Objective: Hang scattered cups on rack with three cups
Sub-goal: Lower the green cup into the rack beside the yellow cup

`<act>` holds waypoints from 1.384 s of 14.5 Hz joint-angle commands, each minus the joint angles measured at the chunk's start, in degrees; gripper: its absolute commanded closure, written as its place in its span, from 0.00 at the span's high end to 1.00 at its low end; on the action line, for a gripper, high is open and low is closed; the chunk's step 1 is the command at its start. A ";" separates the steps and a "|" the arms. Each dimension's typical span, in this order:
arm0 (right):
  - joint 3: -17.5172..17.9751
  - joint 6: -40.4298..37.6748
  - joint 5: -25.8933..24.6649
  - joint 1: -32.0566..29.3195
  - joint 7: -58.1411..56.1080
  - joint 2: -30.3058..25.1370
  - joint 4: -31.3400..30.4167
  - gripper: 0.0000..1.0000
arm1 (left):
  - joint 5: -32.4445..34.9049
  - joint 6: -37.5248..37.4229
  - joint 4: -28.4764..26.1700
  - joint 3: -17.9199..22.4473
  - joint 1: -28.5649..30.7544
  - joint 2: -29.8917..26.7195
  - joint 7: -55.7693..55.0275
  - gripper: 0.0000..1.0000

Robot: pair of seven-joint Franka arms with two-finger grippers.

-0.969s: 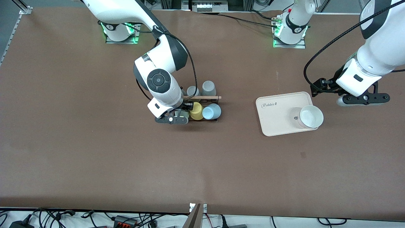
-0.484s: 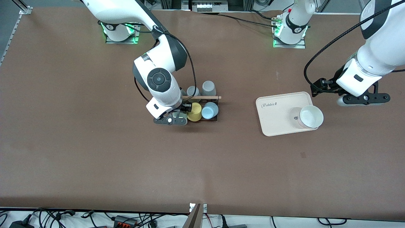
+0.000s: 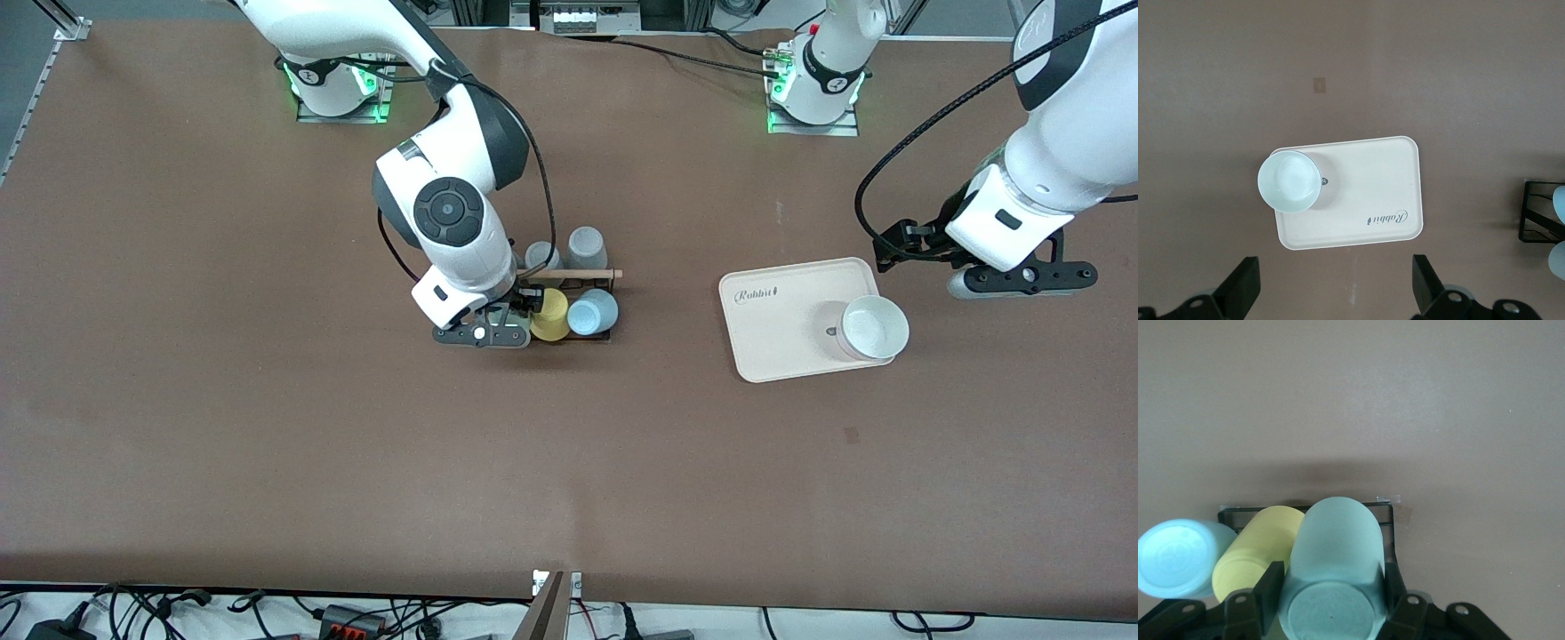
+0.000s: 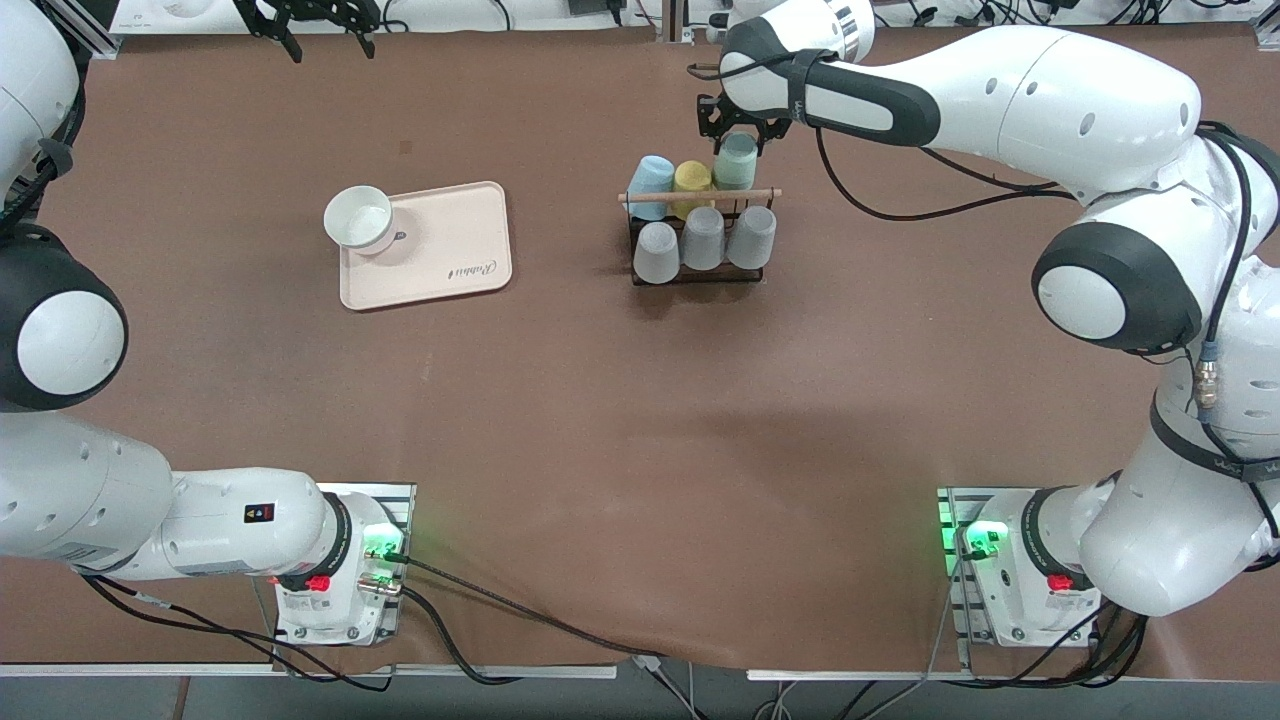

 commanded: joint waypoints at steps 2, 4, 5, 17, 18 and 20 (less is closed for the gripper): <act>0.24 -0.66 -0.26 1.04 1.69 0.34 2.19 0.18 | -1.05 -0.39 -0.38 -0.03 0.57 -1.10 1.27 1.00; 0.24 -0.66 -0.26 1.13 1.69 0.42 2.19 0.18 | -1.05 -0.39 -0.38 -0.03 0.66 -1.10 1.27 1.00; 0.24 -0.75 -0.35 1.13 1.69 0.60 2.11 0.18 | -1.05 -0.39 -0.38 -0.03 0.66 -1.10 1.27 1.00; 0.15 -1.54 -0.17 0.59 2.12 2.53 1.84 0.18 | -1.05 -0.39 -0.38 -0.03 0.75 -1.10 1.27 1.00; -0.11 -1.19 -0.52 1.56 2.65 2.53 2.02 0.18 | -1.05 -0.39 -0.38 -0.03 0.75 -1.10 1.27 1.00; -0.20 -1.63 -0.26 0.78 2.30 2.10 3.07 0.18 | -1.05 -0.39 -0.38 -0.03 0.75 -1.01 1.27 1.00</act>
